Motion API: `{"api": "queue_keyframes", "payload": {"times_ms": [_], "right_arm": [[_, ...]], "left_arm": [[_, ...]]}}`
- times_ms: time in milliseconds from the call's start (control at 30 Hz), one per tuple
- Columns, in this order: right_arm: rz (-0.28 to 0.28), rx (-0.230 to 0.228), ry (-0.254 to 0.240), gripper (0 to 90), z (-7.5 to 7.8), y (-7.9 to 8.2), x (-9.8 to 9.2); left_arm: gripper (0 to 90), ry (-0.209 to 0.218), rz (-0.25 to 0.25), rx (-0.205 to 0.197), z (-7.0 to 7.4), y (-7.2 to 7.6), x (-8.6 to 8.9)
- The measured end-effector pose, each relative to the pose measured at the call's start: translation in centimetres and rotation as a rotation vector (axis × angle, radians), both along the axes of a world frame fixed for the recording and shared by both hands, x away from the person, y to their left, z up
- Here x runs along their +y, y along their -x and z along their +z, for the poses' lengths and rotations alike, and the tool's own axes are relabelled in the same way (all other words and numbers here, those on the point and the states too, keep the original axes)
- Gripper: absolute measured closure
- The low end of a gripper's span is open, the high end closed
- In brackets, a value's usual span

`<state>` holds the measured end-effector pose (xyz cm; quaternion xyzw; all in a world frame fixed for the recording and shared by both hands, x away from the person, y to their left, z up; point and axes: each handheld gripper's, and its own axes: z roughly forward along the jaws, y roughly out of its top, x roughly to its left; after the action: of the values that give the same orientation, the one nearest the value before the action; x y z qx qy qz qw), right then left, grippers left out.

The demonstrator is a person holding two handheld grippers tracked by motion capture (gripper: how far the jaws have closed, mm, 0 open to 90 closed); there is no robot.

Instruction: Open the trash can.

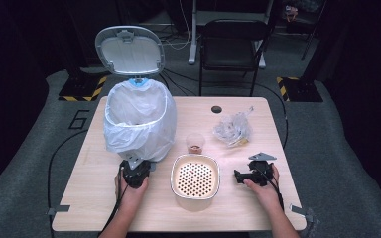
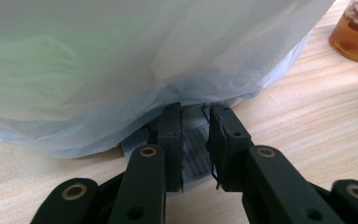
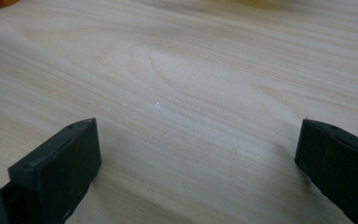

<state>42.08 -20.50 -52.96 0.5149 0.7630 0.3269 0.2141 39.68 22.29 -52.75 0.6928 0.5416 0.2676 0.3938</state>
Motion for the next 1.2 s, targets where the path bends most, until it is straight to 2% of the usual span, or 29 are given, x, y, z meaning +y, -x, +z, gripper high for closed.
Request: {"api": "queue_keyframes", "payload": {"times_ms": [67,133,167,200,233,300,400,567,700,733,800,867,900,933,1033,1200], "right_arm": [[-0.007,-0.004,0.003,0.0,0.0,0.0,0.1],[0.001,0.001,0.009,0.0,0.0,0.0,0.1],[0.002,0.003,0.010,0.5,0.0,0.0,0.1],[-0.005,0.003,0.003,1.2,0.1,0.0,0.2],[0.000,0.007,0.004,2.3,0.1,0.0,0.2],[-0.001,0.009,0.007,6.5,0.3,0.1,0.3],[-0.015,0.010,0.005,14.2,0.5,0.2,0.3],[-0.019,0.032,-0.016,13.9,1.1,0.1,0.3],[-0.017,0.037,-0.020,13.6,2.3,-0.1,0.1],[-0.020,0.032,-0.022,13.5,2.5,-0.2,0.1],[-0.028,0.024,-0.018,13.4,3.2,-0.5,0.0],[-0.026,0.011,-0.019,13.5,4.0,-1.0,-0.2],[-0.028,0.005,-0.021,13.8,4.4,-1.3,-0.3],[-0.030,0.005,-0.026,13.8,4.8,-1.5,-0.3],[-0.025,-0.002,-0.038,14.1,5.9,-2.1,-0.3],[-0.016,-0.019,-0.025,14.1,7.3,-3.3,0.0]], "left_arm": [[75.1,-0.001,0.001,0.000,0.0,0.0,0.0],[75.1,-0.028,-0.012,-0.009,0.1,-0.1,0.1],[75.1,-0.026,-0.011,-0.009,0.0,-0.1,0.1],[75.1,0.003,0.004,0.000,0.0,0.0,-0.1],[75.1,0.004,0.005,-0.002,0.0,0.0,-0.1],[75.1,-0.025,-0.015,-0.006,0.1,-0.1,0.2],[75.1,-0.023,-0.011,-0.005,0.1,-0.1,0.1],[75.1,-0.024,-0.012,-0.002,0.1,0.0,0.1],[75.0,-0.022,-0.016,0.006,0.1,0.0,0.1],[75.0,-0.029,-0.012,-0.008,0.1,-0.1,0.2],[75.0,-0.024,-0.012,-0.004,0.1,0.0,0.1],[75.0,-0.017,-0.012,0.007,0.1,0.0,0.2],[75.0,-0.031,-0.017,0.003,0.1,0.0,0.2],[75.0,-0.025,-0.011,-0.007,0.0,-0.1,0.1],[75.1,-0.030,-0.017,0.002,0.1,0.0,0.2],[75.1,-0.021,-0.023,0.003,0.1,-0.1,0.3]]}}
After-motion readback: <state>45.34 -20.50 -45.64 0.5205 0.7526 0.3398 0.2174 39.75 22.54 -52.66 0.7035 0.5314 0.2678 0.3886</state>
